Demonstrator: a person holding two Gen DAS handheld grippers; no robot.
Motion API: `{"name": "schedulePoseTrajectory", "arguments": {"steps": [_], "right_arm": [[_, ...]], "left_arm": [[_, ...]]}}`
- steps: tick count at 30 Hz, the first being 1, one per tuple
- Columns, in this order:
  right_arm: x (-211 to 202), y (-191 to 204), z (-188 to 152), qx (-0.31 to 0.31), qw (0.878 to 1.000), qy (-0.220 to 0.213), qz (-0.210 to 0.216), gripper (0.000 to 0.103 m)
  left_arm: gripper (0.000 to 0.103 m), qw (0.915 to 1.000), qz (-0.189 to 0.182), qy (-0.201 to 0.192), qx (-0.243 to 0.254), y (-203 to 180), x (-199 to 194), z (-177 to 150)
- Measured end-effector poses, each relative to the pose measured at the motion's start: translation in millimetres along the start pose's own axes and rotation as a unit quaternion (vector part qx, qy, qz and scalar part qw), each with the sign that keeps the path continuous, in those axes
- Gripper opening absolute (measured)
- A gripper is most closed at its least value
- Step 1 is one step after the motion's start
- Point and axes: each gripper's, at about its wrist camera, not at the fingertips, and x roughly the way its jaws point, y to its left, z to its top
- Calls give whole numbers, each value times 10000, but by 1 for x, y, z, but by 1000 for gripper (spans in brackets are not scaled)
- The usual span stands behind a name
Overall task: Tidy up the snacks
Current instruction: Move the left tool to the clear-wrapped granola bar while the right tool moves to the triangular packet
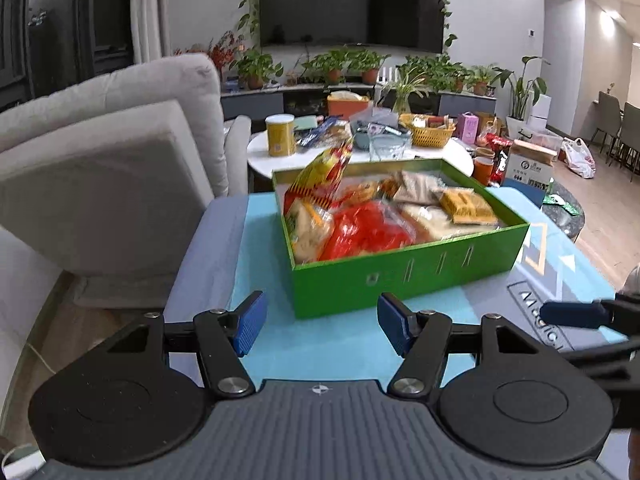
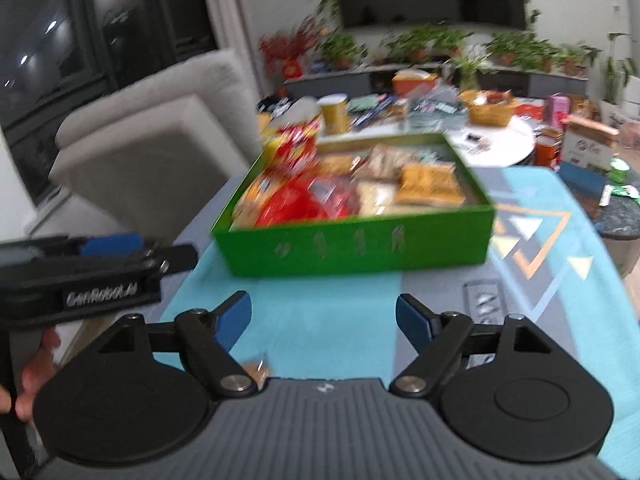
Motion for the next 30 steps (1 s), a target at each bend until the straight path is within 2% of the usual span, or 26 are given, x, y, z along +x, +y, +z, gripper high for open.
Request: {"name": "schedulePoseTrajectory", "arguments": {"steps": [6, 13, 20, 26, 30], "right_arm": [[6, 11, -17, -336, 9988, 326, 129, 61], [4, 12, -31, -276, 9969, 546, 502, 61], [1, 30, -48, -891, 9909, 678, 751, 62], [9, 28, -55, -901, 9913, 794, 534, 62], [15, 21, -57, -899, 9925, 814, 156, 62]], "left_arm": [[59, 9998, 50, 134, -114, 9, 2, -12], [59, 9998, 49, 149, -104, 11, -1, -17], [59, 9997, 33, 220, -111, 9, 0, -21], [59, 9997, 20, 212, -94, 8, -3, -23], [59, 9996, 19, 258, -68, 7, -2, -26]]}}
